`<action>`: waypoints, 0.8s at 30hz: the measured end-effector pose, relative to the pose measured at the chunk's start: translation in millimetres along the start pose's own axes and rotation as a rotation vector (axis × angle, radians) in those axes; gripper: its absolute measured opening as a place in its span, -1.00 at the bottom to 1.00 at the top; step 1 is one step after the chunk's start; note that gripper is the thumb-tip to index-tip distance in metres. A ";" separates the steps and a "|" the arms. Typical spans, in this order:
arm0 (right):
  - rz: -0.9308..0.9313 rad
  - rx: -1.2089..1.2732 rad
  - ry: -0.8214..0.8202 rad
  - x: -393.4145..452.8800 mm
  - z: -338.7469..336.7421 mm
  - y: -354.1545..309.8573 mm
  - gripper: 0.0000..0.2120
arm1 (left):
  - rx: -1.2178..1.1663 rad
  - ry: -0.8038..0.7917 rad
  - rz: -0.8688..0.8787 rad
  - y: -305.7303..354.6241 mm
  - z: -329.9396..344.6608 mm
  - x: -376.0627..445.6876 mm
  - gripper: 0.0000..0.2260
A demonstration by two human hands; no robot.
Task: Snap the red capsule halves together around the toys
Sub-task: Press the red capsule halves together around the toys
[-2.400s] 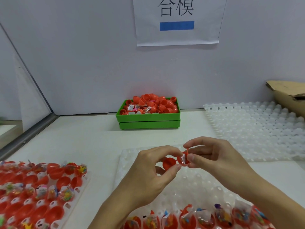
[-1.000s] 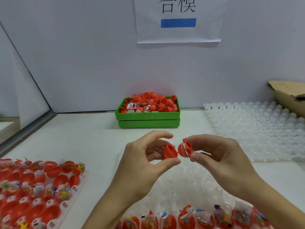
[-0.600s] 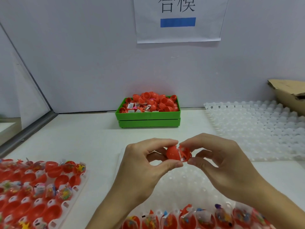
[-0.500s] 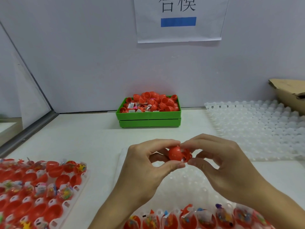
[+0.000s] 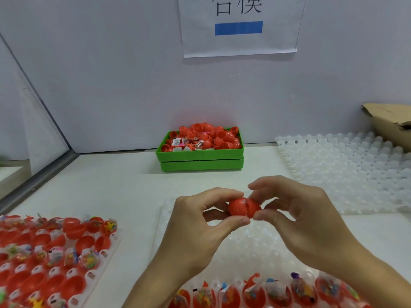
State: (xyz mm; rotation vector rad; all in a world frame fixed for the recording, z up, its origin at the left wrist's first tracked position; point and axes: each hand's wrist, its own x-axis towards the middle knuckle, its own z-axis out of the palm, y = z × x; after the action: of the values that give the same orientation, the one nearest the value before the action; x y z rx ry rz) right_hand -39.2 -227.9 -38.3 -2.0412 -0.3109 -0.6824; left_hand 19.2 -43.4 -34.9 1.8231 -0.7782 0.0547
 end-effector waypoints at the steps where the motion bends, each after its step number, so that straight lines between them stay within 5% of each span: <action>1: 0.016 0.024 0.000 -0.1 -0.2 -0.8 -0.56 | -0.011 0.001 -0.003 0.4 0.4 -0.3 -0.70; 24: 0.361 0.420 -0.079 6.0 2.2 -9.7 -0.78 | -0.249 -0.005 -0.089 -0.1 0.0 3.9 -0.74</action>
State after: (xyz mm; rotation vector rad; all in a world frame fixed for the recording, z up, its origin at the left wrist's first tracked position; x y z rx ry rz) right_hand -38.1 -221.2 -28.9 -1.6625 -0.1111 -0.2838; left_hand 22.2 -45.3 -33.4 1.6191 -0.6751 -0.1010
